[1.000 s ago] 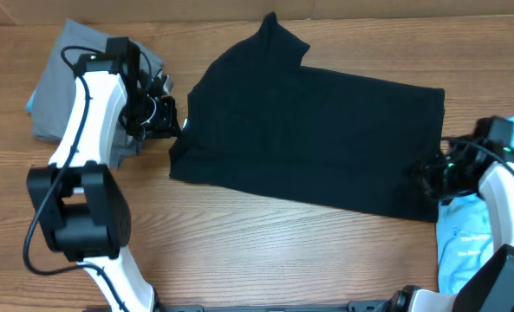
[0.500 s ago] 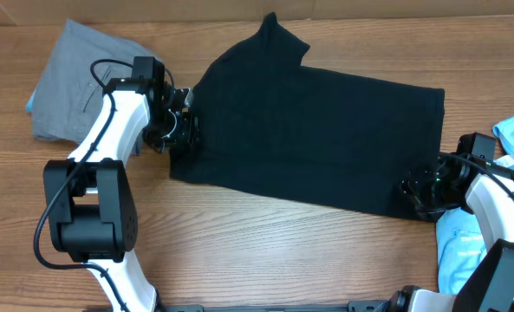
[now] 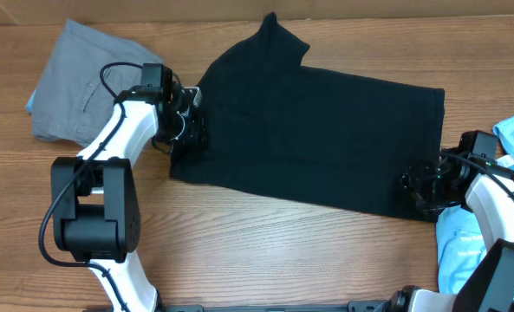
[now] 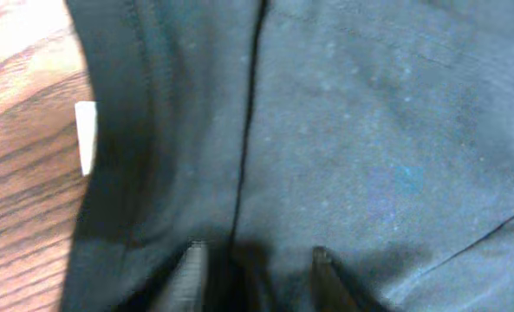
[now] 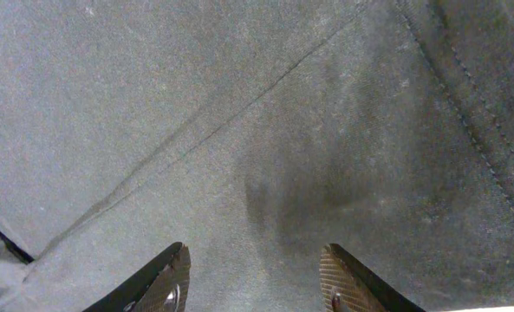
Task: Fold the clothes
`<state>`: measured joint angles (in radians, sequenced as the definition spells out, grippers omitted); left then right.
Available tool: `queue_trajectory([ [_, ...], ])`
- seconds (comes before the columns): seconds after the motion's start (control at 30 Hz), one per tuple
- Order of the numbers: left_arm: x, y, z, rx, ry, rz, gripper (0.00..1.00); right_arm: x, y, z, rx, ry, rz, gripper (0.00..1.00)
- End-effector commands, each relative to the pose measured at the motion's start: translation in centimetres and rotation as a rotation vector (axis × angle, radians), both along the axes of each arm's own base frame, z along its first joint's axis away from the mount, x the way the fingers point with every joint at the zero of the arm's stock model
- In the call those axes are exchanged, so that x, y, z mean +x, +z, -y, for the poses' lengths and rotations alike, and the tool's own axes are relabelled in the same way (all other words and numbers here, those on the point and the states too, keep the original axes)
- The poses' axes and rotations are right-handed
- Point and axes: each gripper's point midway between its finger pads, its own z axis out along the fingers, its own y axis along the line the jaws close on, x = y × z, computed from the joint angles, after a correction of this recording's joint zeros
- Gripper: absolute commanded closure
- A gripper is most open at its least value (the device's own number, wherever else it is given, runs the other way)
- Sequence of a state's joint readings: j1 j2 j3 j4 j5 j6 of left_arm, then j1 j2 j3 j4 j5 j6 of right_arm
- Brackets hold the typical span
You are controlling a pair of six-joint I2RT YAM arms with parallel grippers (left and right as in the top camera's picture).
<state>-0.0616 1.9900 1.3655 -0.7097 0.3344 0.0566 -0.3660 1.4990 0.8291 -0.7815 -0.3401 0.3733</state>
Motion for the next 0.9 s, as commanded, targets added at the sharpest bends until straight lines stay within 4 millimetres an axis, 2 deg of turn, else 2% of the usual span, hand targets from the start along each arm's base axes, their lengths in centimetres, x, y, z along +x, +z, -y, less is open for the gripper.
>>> queue_trajectory([
  [0.0,-0.6,-0.7,1.1,-0.032,-0.021,-0.027,0.82,0.0,0.0,-0.1,0.003,0.004,0.006,0.48],
  [0.07,-0.6,-0.5,1.4,-0.052,-0.025,-0.025,0.96,0.0,0.0,-0.1,0.003,0.004,0.003,0.48],
  [0.17,-0.4,0.0,0.5,-0.042,0.021,-0.046,0.96,-0.3,-0.1,-0.1,0.001,0.003,-0.008,0.48],
  [0.2,-0.4,0.3,0.0,-0.040,0.047,-0.061,0.88,-0.4,-0.2,-0.1,-0.001,0.002,-0.014,0.47],
  [0.23,-0.4,0.7,-0.5,-0.041,0.066,-0.074,0.74,-0.5,-0.2,-0.1,-0.002,0.002,-0.020,0.47],
  [0.3,-0.6,1.8,-1.8,-0.043,0.102,-0.102,0.66,-0.9,-0.4,-0.1,0.000,-0.013,-0.044,0.48],
  [0.37,-0.7,3.2,-3.0,-0.043,0.132,-0.120,0.51,-1.2,-0.5,0.0,-0.005,-0.026,-0.061,0.47],
  [0.47,-1.1,5.2,-4.4,-0.050,0.167,-0.142,0.44,-1.3,-0.6,0.0,-0.006,-0.026,-0.066,0.32],
  [0.53,-1.9,5.9,-4.4,-0.070,0.172,-0.170,0.44,-1.6,-0.6,0.0,-0.002,-0.027,-0.077,0.29],
  [0.63,-3.5,4.8,-4.6,-0.017,0.169,-0.234,0.46,-1.6,-0.6,-0.1,0.000,-0.031,-0.081,0.28],
  [0.77,-5.4,1.8,-3.6,0.002,0.167,-0.287,0.46,-1.7,-0.6,-0.1,0.001,-0.031,-0.084,0.28],
  [0.87,-6.5,-0.9,-3.4,-0.004,0.226,-0.316,0.55,-1.8,-0.6,-0.1,0.003,-0.031,-0.088,0.28],
])
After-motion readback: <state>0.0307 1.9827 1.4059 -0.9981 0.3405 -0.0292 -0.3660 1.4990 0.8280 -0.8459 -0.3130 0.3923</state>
